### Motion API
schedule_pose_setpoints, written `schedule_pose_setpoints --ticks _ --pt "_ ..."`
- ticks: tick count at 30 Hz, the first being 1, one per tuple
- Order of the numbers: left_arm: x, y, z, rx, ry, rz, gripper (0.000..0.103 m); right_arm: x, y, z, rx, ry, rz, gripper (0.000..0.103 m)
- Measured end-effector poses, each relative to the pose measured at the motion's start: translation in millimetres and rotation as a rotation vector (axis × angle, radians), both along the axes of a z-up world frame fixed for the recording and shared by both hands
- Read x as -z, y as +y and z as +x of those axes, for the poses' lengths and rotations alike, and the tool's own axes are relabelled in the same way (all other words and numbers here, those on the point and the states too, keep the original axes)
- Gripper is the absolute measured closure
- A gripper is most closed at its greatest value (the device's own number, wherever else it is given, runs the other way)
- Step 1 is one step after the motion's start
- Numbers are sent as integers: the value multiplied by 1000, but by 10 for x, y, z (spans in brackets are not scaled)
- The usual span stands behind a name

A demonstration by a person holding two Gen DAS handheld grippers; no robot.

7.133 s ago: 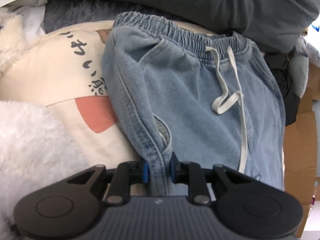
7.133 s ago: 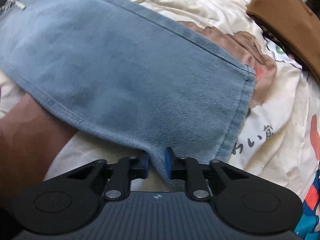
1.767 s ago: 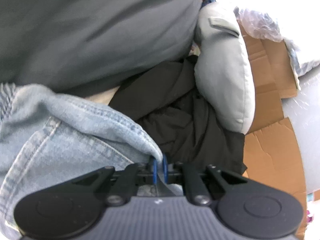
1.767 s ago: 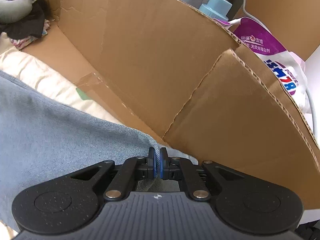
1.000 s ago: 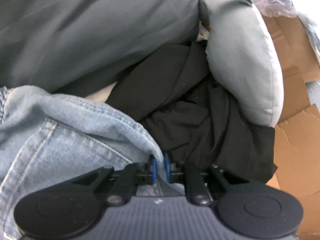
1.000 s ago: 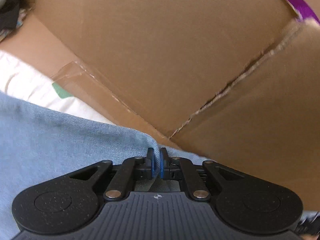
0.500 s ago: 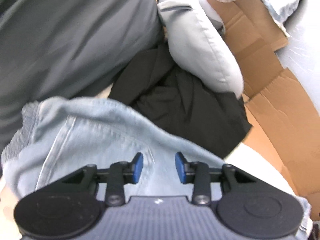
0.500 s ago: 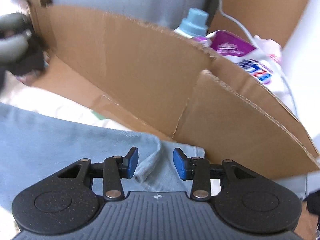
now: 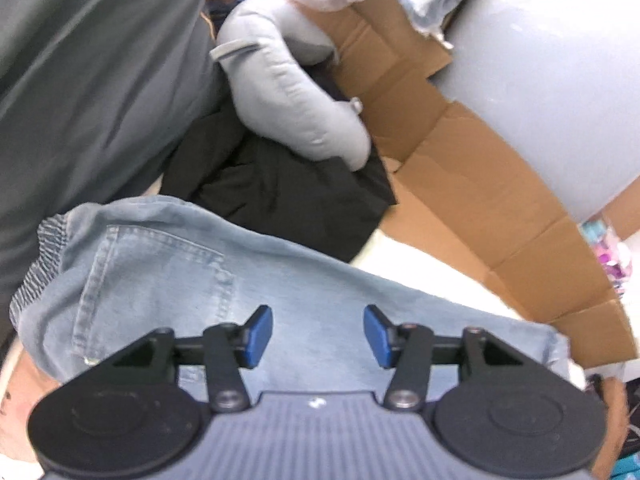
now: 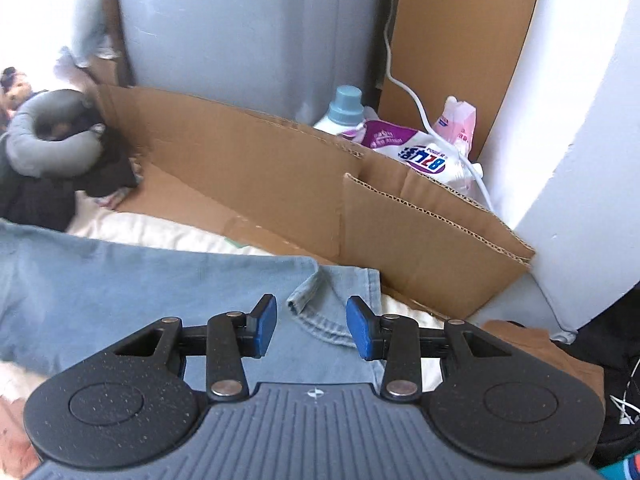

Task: Fold clothes
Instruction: 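Open both grippers to release the jeans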

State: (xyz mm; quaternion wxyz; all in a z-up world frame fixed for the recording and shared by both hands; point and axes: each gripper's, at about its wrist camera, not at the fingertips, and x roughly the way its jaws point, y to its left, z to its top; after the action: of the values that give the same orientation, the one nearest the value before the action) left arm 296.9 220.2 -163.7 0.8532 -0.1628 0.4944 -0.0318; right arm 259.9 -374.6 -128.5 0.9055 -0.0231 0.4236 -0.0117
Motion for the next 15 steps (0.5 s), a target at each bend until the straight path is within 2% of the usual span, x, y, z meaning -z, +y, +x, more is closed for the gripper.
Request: schedule_pose_setpoints --ticks 2,6,11,13,15 --pt "-71 -83 -38 39 -6 -10 47 -55 -3 -120 -14 -9 7 57" --pt "-135 -291 -47 99 8 24 47 -54 20 -346 -50 -16 -21 57" --pt "-194 -504 29 193 17 -66 47 -74 -37 -498 -8 -77 60 57" --pt "-224 -616 123 191 34 -33 47 -68 -36 -502 -27 -94 47 57" --pt "-246 -700 229 162 47 -33 46 -52 -56 -491 -21 -103 45 57"
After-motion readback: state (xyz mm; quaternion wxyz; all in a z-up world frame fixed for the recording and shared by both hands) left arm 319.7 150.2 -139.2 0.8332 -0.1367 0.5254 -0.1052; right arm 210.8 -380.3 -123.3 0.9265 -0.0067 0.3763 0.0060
